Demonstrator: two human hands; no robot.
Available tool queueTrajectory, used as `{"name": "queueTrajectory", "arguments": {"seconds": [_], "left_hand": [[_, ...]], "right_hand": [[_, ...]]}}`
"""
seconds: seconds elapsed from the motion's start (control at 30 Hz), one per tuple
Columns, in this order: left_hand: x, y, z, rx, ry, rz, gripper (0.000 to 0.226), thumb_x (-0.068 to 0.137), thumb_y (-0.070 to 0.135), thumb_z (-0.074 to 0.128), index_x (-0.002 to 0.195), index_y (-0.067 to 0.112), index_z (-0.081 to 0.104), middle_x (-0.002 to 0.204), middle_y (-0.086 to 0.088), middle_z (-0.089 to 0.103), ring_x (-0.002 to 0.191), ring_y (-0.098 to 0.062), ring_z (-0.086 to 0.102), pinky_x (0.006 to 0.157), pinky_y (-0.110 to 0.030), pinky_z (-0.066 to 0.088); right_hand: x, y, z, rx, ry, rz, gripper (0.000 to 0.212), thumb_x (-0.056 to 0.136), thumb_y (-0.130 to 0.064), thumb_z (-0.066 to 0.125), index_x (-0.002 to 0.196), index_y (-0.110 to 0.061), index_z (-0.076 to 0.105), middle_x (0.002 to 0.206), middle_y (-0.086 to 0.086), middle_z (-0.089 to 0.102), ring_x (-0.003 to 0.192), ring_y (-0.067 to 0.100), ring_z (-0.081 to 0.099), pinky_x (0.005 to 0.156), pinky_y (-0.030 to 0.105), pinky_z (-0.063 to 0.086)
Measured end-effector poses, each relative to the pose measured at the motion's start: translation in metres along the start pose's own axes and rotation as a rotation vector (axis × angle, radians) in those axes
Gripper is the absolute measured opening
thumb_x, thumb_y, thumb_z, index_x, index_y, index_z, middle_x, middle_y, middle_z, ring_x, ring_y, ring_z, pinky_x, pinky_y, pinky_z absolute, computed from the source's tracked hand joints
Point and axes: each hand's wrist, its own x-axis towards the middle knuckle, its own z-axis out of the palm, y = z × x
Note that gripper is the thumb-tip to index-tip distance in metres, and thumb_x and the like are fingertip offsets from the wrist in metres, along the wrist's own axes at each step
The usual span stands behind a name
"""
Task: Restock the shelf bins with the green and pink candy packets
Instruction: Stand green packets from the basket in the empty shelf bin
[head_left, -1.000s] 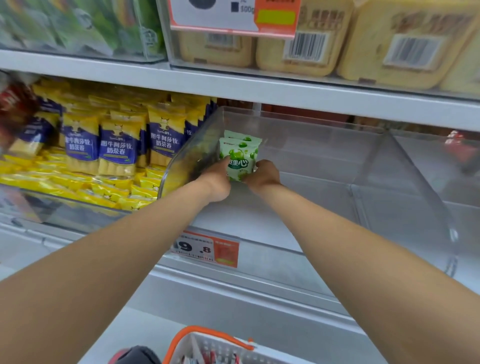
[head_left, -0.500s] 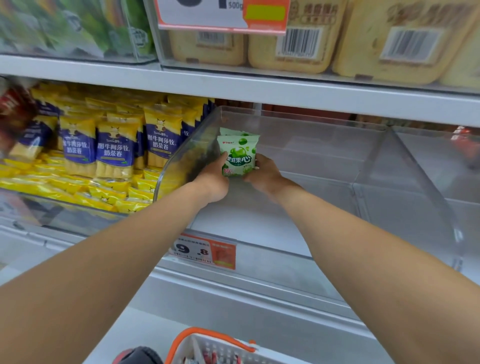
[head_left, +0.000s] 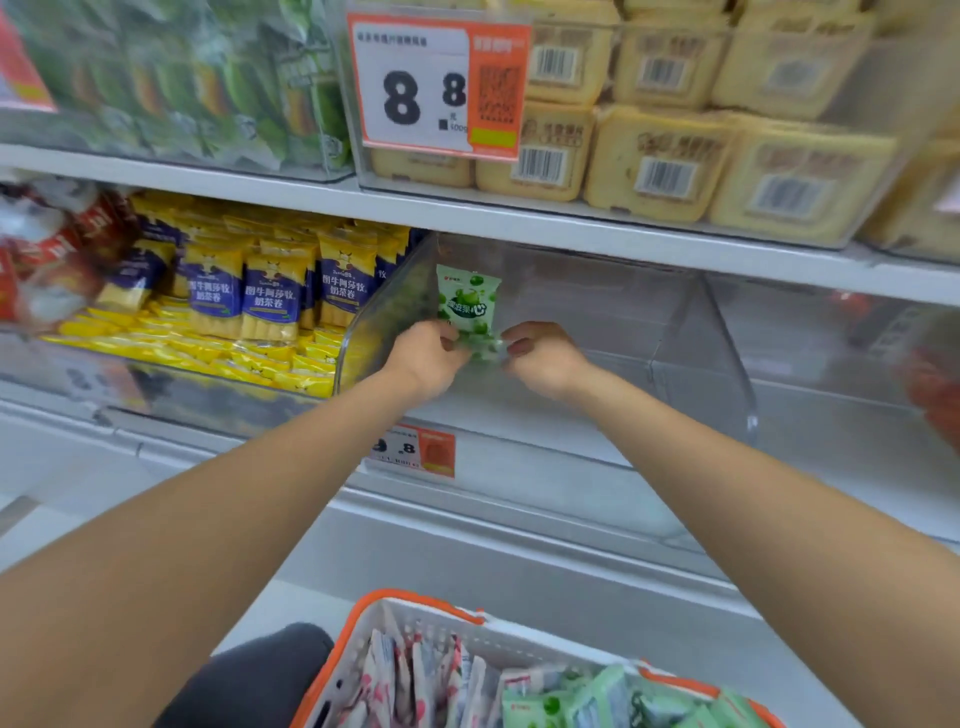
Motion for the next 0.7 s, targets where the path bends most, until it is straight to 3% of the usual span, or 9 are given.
{"name": "queueTrajectory", "arguments": {"seconds": [0.1,0.17,0.3,0.43,0.53,0.6,0.7], "left_hand": [[-0.042,0.013,0.001,0.065,0.154,0.08,0.001,0.091,0.018,0.062,0.092,0.019,0.062,0.092,0.001,0.065,0.096,-0.023,0.062,0.076,-0.026,0.043],[-0.071,0.022,0.004,0.021,0.25,0.106,0.018,0.087,0.016,0.062,0.075,0.024,0.052,0.075,0.007,0.056,0.085,-0.023,0.06,0.072,-0.028,0.042],[-0.128,0.024,0.026,-0.046,0.274,0.131,0.018,0.08,0.008,0.059,0.072,0.022,0.048,0.064,0.008,0.052,0.07,-0.022,0.054,0.065,-0.033,0.04],[-0.166,-0.005,0.064,-0.027,0.071,0.089,0.023,0.076,0.007,0.06,0.065,0.022,0.046,0.06,0.006,0.051,0.07,-0.03,0.057,0.063,-0.035,0.043],[-0.185,-0.042,0.093,0.083,-0.195,-0.009,0.019,0.079,0.007,0.063,0.068,0.02,0.055,0.067,0.002,0.058,0.076,-0.028,0.061,0.071,-0.035,0.052],[-0.193,-0.063,0.107,0.187,-0.345,-0.056,0.005,0.084,0.008,0.062,0.081,0.01,0.065,0.086,-0.005,0.068,0.083,-0.022,0.062,0.079,-0.034,0.054],[-0.202,-0.077,0.122,0.276,-0.489,-0.016,0.004,0.089,0.013,0.062,0.093,0.014,0.062,0.105,-0.001,0.061,0.091,-0.017,0.056,0.077,-0.027,0.044]], "right_hand": [[-0.052,-0.002,-0.012,-0.068,0.061,-0.103,0.033,0.087,-0.005,0.06,0.12,-0.007,0.065,0.113,0.009,0.067,0.104,0.022,0.062,0.087,0.025,0.046],[-0.085,-0.001,-0.015,-0.103,0.186,-0.18,0.028,0.084,-0.002,0.058,0.109,-0.008,0.071,0.103,0.006,0.07,0.093,0.018,0.063,0.083,0.022,0.046],[-0.145,0.013,-0.007,-0.193,0.351,-0.348,0.022,0.077,-0.001,0.058,0.089,-0.012,0.072,0.088,0.0,0.064,0.072,0.01,0.052,0.075,0.025,0.044],[-0.197,0.046,0.011,-0.24,0.351,-0.421,0.019,0.08,-0.002,0.054,0.086,-0.014,0.067,0.092,-0.001,0.06,0.071,0.016,0.054,0.068,0.03,0.044],[-0.23,0.096,0.027,-0.331,0.089,-0.256,0.026,0.083,-0.002,0.05,0.096,-0.014,0.069,0.102,0.002,0.065,0.088,0.02,0.061,0.079,0.036,0.05],[-0.25,0.128,0.035,-0.457,-0.254,-0.06,0.033,0.085,-0.001,0.049,0.108,-0.014,0.069,0.114,0.004,0.066,0.103,0.021,0.061,0.089,0.033,0.049],[-0.268,0.151,0.041,-0.633,-0.723,0.129,0.044,0.087,-0.017,0.063,0.131,-0.016,0.057,0.132,0.004,0.058,0.118,0.023,0.055,0.091,0.027,0.044]]}}
